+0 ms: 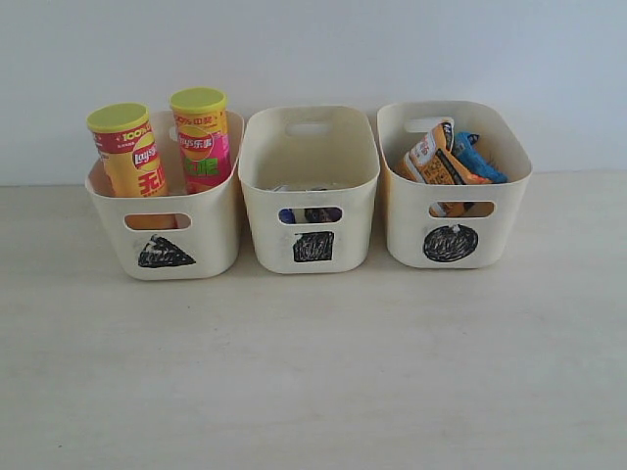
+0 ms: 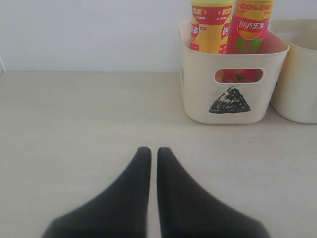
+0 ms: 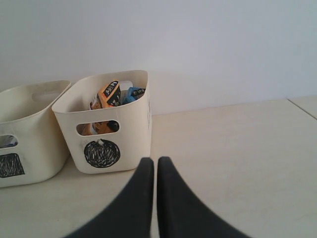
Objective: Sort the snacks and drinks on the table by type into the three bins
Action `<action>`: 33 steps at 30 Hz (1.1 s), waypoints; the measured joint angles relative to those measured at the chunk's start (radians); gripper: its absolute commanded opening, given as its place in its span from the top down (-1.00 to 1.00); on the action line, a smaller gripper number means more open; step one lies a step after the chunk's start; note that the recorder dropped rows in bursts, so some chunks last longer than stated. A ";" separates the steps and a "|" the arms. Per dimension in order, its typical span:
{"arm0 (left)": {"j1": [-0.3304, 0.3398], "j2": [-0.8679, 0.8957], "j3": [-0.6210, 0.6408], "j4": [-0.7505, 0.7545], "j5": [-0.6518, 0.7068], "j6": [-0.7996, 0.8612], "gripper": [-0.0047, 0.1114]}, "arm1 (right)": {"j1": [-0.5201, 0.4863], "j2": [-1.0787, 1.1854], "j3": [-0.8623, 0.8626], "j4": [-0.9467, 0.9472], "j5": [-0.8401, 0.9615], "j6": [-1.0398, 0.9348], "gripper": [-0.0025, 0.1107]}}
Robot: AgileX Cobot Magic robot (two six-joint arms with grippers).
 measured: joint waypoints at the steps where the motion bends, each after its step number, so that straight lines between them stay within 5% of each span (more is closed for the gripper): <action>1: 0.000 0.000 0.000 0.000 0.000 0.000 0.85 | 0.000 0.000 0.000 0.000 0.000 0.000 0.96; 33: 0.000 0.000 0.000 0.000 0.000 0.000 0.85 | 0.000 0.000 0.000 0.098 0.171 -0.234 0.96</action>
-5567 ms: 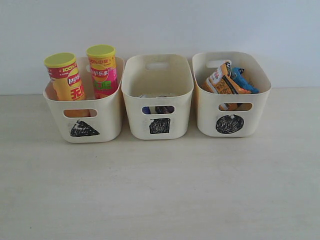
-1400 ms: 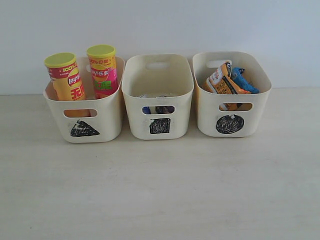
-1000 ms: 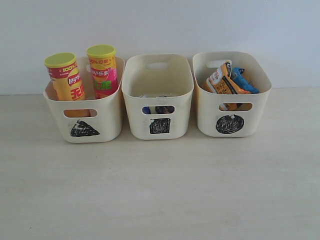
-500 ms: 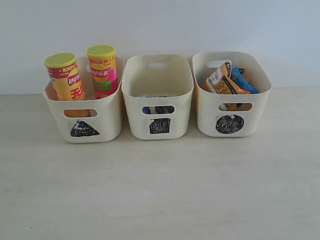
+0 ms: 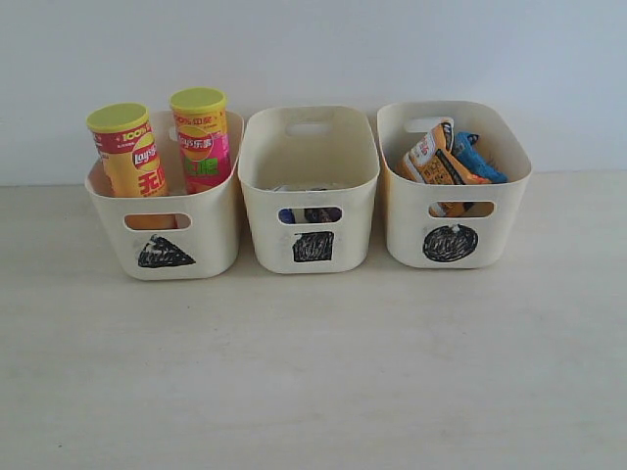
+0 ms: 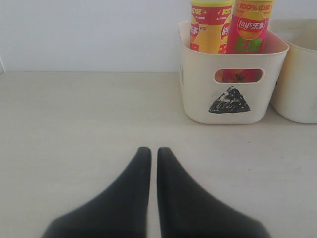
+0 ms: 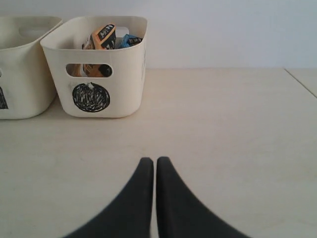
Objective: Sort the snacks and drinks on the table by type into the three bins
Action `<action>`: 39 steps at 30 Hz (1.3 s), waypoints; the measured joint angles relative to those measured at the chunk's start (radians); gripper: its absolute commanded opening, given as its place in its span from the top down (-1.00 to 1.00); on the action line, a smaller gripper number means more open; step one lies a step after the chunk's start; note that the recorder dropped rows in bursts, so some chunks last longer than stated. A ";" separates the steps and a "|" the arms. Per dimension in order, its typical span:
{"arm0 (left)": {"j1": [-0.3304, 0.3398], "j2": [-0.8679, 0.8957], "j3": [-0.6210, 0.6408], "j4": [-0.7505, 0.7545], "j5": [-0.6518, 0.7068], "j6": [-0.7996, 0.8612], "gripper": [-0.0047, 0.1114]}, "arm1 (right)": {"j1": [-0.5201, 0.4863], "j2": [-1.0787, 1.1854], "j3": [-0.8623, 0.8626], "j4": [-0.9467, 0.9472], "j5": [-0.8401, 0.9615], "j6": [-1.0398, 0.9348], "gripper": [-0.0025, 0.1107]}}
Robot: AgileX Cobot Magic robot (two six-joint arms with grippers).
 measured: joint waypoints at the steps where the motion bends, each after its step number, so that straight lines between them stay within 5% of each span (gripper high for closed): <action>1: 0.000 0.000 0.000 0.000 0.000 0.000 0.85 | 0.000 0.000 0.000 0.000 0.010 0.000 0.96; 39: 0.000 0.000 0.000 0.000 0.000 0.000 0.85 | 0.000 0.000 0.000 0.002 0.068 0.033 0.96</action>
